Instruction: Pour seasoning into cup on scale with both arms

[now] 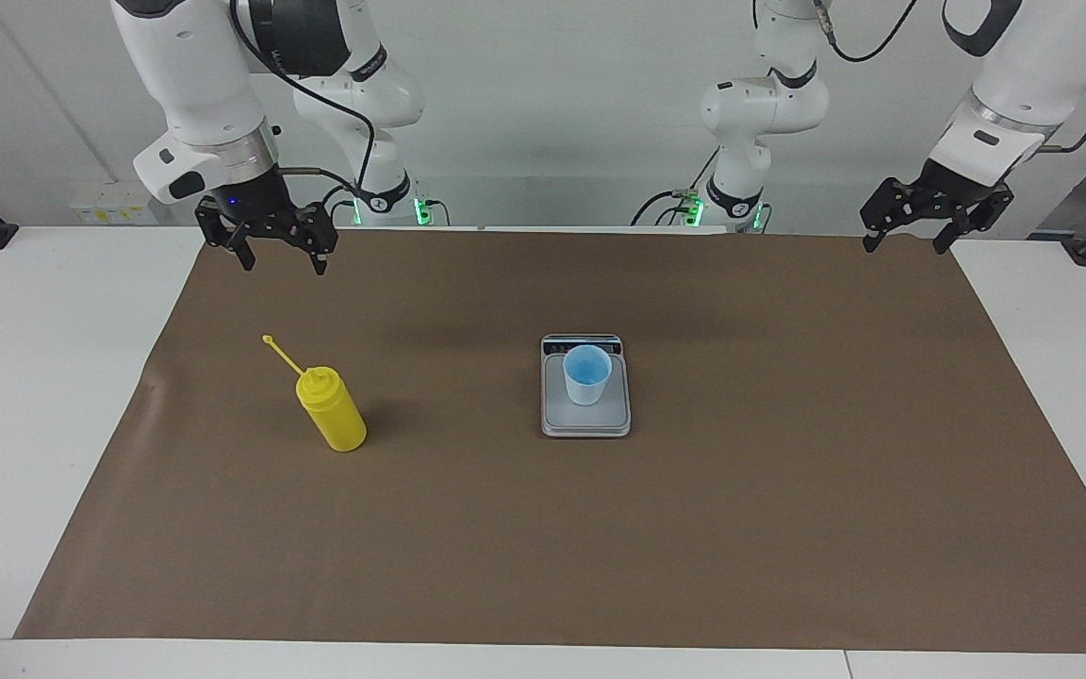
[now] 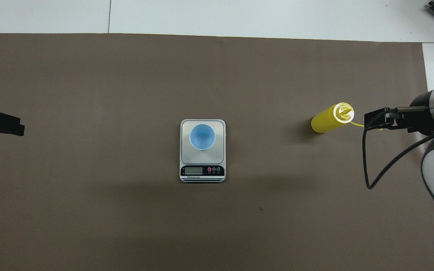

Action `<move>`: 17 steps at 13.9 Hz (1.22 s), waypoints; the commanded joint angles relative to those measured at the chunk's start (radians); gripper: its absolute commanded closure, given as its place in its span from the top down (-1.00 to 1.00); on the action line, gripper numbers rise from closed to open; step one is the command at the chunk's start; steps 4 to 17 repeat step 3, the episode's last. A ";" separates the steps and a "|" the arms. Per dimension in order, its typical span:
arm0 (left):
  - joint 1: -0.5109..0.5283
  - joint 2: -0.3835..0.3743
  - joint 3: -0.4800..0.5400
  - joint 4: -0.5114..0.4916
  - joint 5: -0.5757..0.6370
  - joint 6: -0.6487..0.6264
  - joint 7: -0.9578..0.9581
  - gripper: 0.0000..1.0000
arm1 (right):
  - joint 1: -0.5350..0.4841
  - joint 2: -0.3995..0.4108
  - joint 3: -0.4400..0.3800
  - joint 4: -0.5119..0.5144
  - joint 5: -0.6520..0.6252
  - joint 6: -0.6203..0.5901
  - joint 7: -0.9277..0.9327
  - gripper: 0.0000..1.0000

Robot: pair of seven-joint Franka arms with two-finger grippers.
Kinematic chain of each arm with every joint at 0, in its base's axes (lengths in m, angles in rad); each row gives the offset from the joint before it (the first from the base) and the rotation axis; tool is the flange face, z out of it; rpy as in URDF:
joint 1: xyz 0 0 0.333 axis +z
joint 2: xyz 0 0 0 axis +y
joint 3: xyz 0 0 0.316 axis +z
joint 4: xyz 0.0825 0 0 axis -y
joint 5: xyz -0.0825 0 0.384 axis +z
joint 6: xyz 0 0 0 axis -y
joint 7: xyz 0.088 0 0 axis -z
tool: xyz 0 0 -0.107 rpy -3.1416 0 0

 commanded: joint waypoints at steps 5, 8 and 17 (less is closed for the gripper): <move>-0.005 -0.018 -0.003 -0.013 0.021 0.005 0.002 1.00 | -0.008 -0.011 0.007 -0.010 -0.009 -0.009 0.012 1.00; -0.005 -0.018 -0.003 -0.013 0.021 0.005 0.002 1.00 | -0.008 -0.011 0.007 -0.010 -0.009 -0.009 0.012 1.00; -0.005 -0.018 -0.003 -0.013 0.021 0.005 0.002 1.00 | -0.008 -0.011 0.007 -0.010 -0.009 -0.009 0.012 1.00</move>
